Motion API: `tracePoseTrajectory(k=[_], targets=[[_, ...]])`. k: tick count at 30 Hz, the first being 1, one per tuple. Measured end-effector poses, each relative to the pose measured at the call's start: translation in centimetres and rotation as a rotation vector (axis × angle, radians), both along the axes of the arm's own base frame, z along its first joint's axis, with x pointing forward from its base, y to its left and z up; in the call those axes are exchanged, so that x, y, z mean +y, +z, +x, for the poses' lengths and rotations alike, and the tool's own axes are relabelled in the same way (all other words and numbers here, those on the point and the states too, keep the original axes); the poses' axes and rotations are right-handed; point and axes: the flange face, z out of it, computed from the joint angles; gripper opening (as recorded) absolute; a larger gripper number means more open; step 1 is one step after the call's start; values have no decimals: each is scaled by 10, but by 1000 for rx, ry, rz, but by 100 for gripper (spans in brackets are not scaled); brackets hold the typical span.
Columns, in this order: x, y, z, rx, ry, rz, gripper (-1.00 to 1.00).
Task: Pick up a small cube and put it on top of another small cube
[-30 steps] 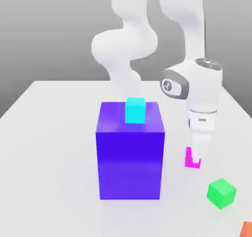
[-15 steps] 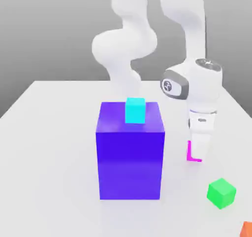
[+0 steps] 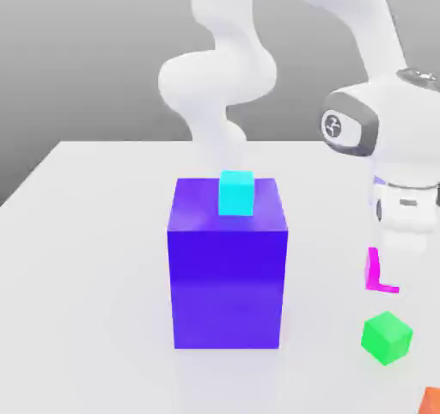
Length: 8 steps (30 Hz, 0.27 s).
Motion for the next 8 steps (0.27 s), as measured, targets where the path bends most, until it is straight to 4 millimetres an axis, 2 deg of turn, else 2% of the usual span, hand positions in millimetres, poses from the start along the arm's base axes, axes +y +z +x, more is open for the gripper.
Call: tracePoseTrajectory(k=[4, 5, 8], targets=[[3, -41, 7, 0, 5, 0, -100], [3, -52, 6, 0, 5, 0, 100], [3, -52, 6, 0, 5, 0, 100]])
